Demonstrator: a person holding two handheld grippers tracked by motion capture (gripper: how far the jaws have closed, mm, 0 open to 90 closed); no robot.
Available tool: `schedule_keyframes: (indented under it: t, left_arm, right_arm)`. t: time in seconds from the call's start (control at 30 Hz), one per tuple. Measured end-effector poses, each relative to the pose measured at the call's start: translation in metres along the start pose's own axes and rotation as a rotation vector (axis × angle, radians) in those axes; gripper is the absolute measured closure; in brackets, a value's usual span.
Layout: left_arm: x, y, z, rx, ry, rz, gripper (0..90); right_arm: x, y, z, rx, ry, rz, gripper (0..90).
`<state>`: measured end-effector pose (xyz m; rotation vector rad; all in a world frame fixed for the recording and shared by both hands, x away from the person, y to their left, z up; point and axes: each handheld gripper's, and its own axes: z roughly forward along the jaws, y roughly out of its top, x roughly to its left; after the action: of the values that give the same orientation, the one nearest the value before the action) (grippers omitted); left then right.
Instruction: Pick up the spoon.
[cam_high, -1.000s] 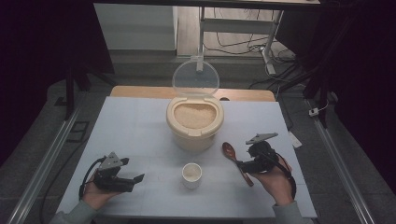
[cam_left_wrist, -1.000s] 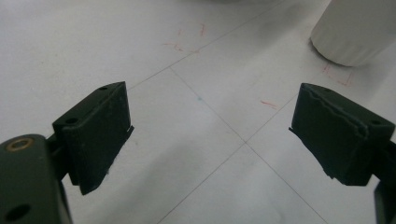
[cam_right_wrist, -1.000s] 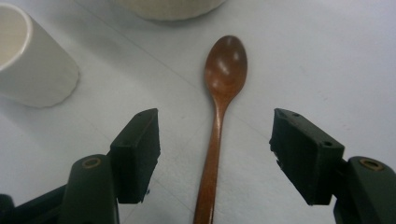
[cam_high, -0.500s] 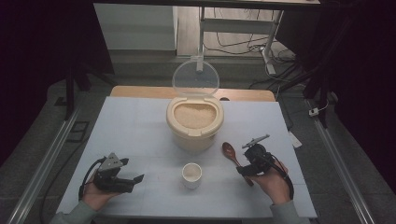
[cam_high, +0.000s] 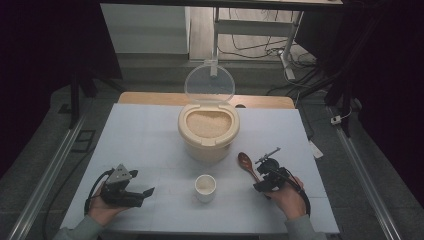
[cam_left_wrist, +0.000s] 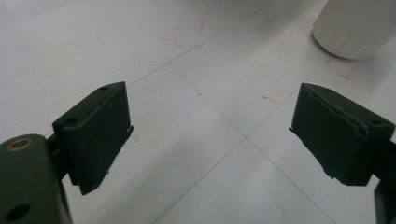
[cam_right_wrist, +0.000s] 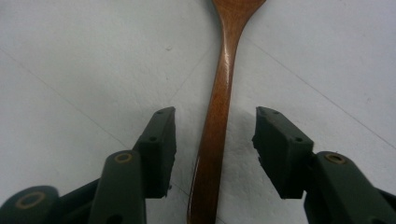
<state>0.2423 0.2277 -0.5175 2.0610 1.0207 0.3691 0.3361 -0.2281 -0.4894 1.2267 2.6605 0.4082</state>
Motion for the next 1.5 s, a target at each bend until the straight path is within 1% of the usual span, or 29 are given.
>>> schedule_keyframes:
  t: [0.03, 0.1, 0.17, 0.23, 0.27, 0.4, 0.43, 0.5, 0.57, 0.6, 0.63, 0.7, 0.73, 0.83, 0.9, 0.93, 1.03, 1.07, 1.13, 1.17, 1.2, 1.23, 1.27, 1.37, 1.4, 1.43, 1.5]
  left_arm:
    - [0.0, 0.0, 0.0, 0.001, 0.0, 0.0, 11.7]
    - [0.0, 0.0, 0.0, 0.001, 0.0, 0.0, 11.7]
    - [0.0, 0.0, 0.0, 0.001, 0.0, 0.0, 11.7]
    - [0.0, 0.0, 0.0, 0.002, 0.001, 0.0, 11.7]
    - [0.0, 0.0, 0.0, 0.002, 0.001, 0.0, 11.7]
    - [0.0, 0.0, 0.0, 0.002, 0.001, 0.001, 11.7]
    - [0.0, 0.0, 0.0, 0.002, 0.001, 0.002, 11.7]
    - [0.0, 0.0, 0.0, 0.003, 0.002, 0.003, 11.7]
    - [0.0, 0.0, 0.0, 0.004, 0.003, 0.003, 11.7]
    - [0.0, 0.0, 0.0, 0.004, 0.003, 0.004, 11.7]
    - [0.0, 0.0, 0.0, 0.005, 0.003, 0.004, 11.7]
    - [-0.001, 0.0, 0.0, 0.005, 0.004, 0.005, 11.7]
    - [-0.001, 0.0, 0.0, 0.005, 0.004, 0.005, 11.8]
    - [-0.001, 0.0, 0.0, 0.004, 0.003, 0.005, 11.8]
    - [-0.001, 0.0, 0.0, 0.004, 0.003, 0.007, 11.8]
    - [-0.001, 0.0, 0.0, 0.005, 0.003, 0.007, 11.8]
    - [-0.001, 0.0, 0.0, 0.004, 0.003, 0.006, 11.8]
    - [0.0, 0.0, 0.0, 0.004, 0.003, 0.006, 11.8]
    - [0.0, 0.0, -0.001, 0.003, 0.003, 0.006, 11.8]
    - [0.0, 0.0, -0.001, 0.003, 0.003, 0.007, 11.8]
    - [-0.001, 0.0, -0.001, 0.002, 0.004, 0.007, 11.8]
    - [-0.001, 0.0, -0.001, 0.002, 0.004, 0.007, 11.8]
    - [-0.001, 0.0, -0.001, 0.002, 0.004, 0.007, 11.8]
    - [-0.001, 0.0, -0.001, 0.003, 0.004, 0.01, 11.8]
    - [-0.001, 0.0, -0.001, 0.004, 0.004, 0.011, 11.8]
    - [-0.001, 0.0, -0.001, 0.004, 0.005, 0.011, 11.8]
    - [-0.001, 0.0, 0.0, 0.005, 0.005, 0.008, 11.8]
  right_arm:
    - [-0.001, 0.0, 0.0, 0.009, 0.003, -0.003, 51.4]
    - [-0.001, -0.001, 0.002, 0.01, 0.005, 0.007, 55.5]
    - [-0.001, -0.001, 0.003, 0.018, 0.007, 0.006, 56.6]
    - [-0.001, 0.0, 0.004, 0.025, 0.013, 0.002, 60.6]
    - [0.001, 0.001, 0.005, 0.027, 0.0, -0.002, 62.4]
    - [0.002, 0.003, 0.006, 0.036, -0.011, 0.0, 65.5]
    - [0.004, 0.004, 0.006, 0.044, -0.011, -0.005, 71.0]
    - [0.005, 0.006, 0.007, 0.046, -0.017, 0.008, 73.2]
    - [0.005, 0.008, 0.007, 0.065, -0.01, 0.016, 76.3]
    - [0.005, 0.008, 0.007, 0.065, -0.01, 0.016, 76.3]
    - [0.005, 0.008, 0.008, 0.068, -0.012, 0.035, 77.3]
    - [0.005, 0.008, 0.008, 0.063, -0.013, 0.039, 77.7]
    - [0.004, 0.009, 0.007, 0.071, -0.004, 0.052, 78.4]
    - [0.004, 0.008, 0.007, 0.072, -0.004, 0.05, 78.6]
    - [0.003, 0.008, 0.007, 0.06, -0.001, 0.049, 78.6]
    - [0.002, 0.007, 0.006, 0.059, 0.007, 0.038, 78.7]
    - [-0.001, 0.004, 0.005, 0.036, 0.031, 0.043, 78.7]
    - [-0.002, 0.004, 0.004, 0.038, 0.039, 0.043, 78.7]
    - [-0.003, 0.002, 0.004, 0.027, 0.037, 0.042, 78.7]
    - [-0.005, 0.001, 0.001, 0.022, 0.045, 0.038, 78.7]
    - [-0.007, -0.002, -0.003, -0.003, 0.052, 0.039, 78.7]
    - [-0.007, -0.002, -0.003, -0.003, 0.052, 0.039, 78.7]
    - [-0.008, -0.003, -0.006, -0.016, 0.063, 0.038, 78.7]
    - [-0.01, -0.006, -0.015, -0.06, 0.067, 0.033, 78.7]
    - [-0.01, -0.007, -0.019, -0.067, 0.068, 0.031, 78.7]
    - [-0.012, -0.008, -0.024, -0.091, 0.079, 0.024, 78.7]
    - [-0.013, -0.008, -0.027, -0.1, 0.085, 0.017, 78.7]
